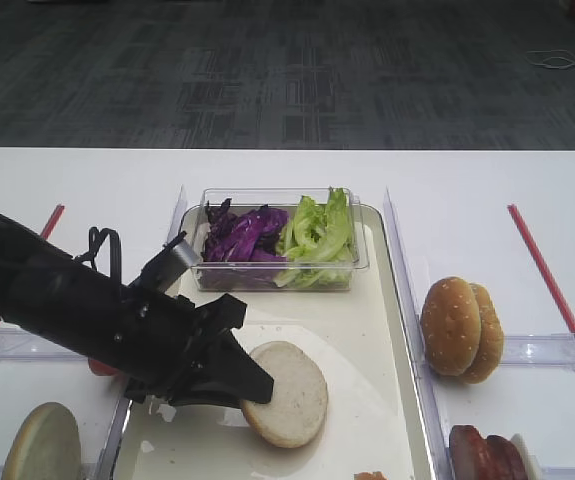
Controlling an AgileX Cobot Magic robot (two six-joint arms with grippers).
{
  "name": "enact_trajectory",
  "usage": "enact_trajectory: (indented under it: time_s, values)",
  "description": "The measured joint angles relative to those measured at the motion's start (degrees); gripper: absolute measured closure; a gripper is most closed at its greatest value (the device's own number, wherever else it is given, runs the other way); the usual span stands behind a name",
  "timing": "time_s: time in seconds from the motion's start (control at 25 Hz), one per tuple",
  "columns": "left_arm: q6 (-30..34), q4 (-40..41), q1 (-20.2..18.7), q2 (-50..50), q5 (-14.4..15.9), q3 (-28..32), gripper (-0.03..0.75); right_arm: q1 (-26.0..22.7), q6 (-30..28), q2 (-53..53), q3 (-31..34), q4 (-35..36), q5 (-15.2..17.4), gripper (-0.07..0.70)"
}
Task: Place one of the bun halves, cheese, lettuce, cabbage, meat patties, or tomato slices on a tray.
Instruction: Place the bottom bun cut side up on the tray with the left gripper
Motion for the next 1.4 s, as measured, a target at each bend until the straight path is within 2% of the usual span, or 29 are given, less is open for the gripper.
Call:
enact_trajectory:
  time_s: [0.12, 0.32, 0.4, 1.0, 1.4]
  values:
    - [0.00, 0.00, 0.00, 0.00, 0.00, 0.00, 0.538, 0.00, 0.00, 0.00, 0.00, 0.00, 0.00, 0.430]
    - [-0.67, -0.12, 0.00, 0.00, 0.00, 0.00, 0.368, 0.00, -0.12, 0.00, 0.00, 0.00, 0.00, 0.430]
    - [-0.90, -0.23, 0.00, 0.00, 0.00, 0.00, 0.340, 0.00, -0.12, 0.00, 0.00, 0.00, 0.00, 0.430]
    - [-2.49, -1.32, 0.00, 0.00, 0.32, -0.10, 0.323, 0.00, -0.12, 0.00, 0.00, 0.00, 0.00, 0.430]
    - [-4.36, -0.08, 0.04, -4.75, 0.83, -0.10, 0.323, 0.00, -0.12, 0.00, 0.00, 0.00, 0.00, 0.430]
